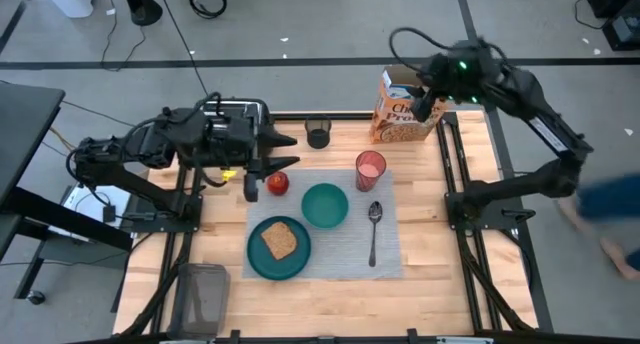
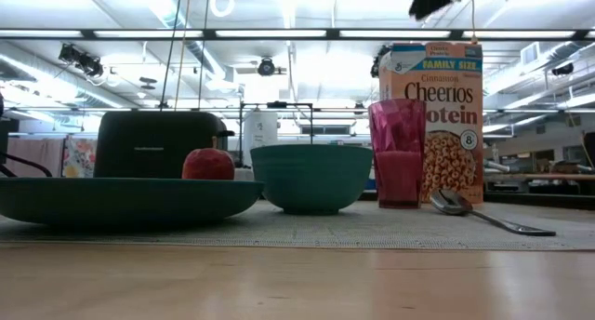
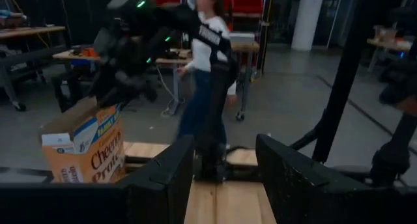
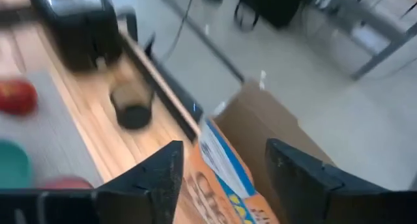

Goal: Arrange a breakfast setting
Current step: Pour the cereal from the orange cereal box into the dark green bowl

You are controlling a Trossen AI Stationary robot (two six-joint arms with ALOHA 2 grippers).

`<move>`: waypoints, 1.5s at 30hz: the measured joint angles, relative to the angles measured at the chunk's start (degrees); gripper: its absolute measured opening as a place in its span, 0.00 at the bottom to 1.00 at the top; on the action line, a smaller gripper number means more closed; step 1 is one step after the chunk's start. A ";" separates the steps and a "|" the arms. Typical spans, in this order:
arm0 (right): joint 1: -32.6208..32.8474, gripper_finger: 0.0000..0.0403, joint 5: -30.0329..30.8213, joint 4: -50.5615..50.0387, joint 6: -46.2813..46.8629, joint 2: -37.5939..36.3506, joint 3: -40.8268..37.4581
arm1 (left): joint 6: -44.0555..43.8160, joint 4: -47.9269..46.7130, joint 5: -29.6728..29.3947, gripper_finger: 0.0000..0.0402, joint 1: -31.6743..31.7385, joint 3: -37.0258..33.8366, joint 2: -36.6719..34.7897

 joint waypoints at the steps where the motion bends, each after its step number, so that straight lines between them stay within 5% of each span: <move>1: -2.01 0.57 -1.59 -1.34 -1.74 1.50 0.76 | -0.54 0.39 -0.02 0.43 0.00 0.11 0.45; 8: -12.09 0.58 -9.94 -5.31 -12.75 9.63 3.82 | -0.65 -2.43 0.06 0.43 -0.19 0.00 3.11; 15: -15.45 0.57 -19.39 -17.35 -17.24 15.00 4.35 | -8.14 -7.48 -0.17 0.43 3.72 0.04 6.05; 22: -14.80 0.42 -18.82 -18.73 -19.74 18.37 3.00 | -8.13 -7.92 2.90 0.50 8.56 0.00 10.45; 29: -12.95 0.05 -17.62 -18.06 -20.32 18.17 2.73 | -6.75 -7.51 2.93 0.66 12.20 -2.24 12.20; 37: -9.14 0.02 -11.08 -16.61 -23.40 13.85 3.14 | -6.22 7.31 2.97 0.71 16.15 -12.63 12.29; 45: -2.01 0.01 -5.13 -12.74 -30.67 8.47 3.47 | -1.09 11.21 4.45 0.80 20.61 -13.64 15.15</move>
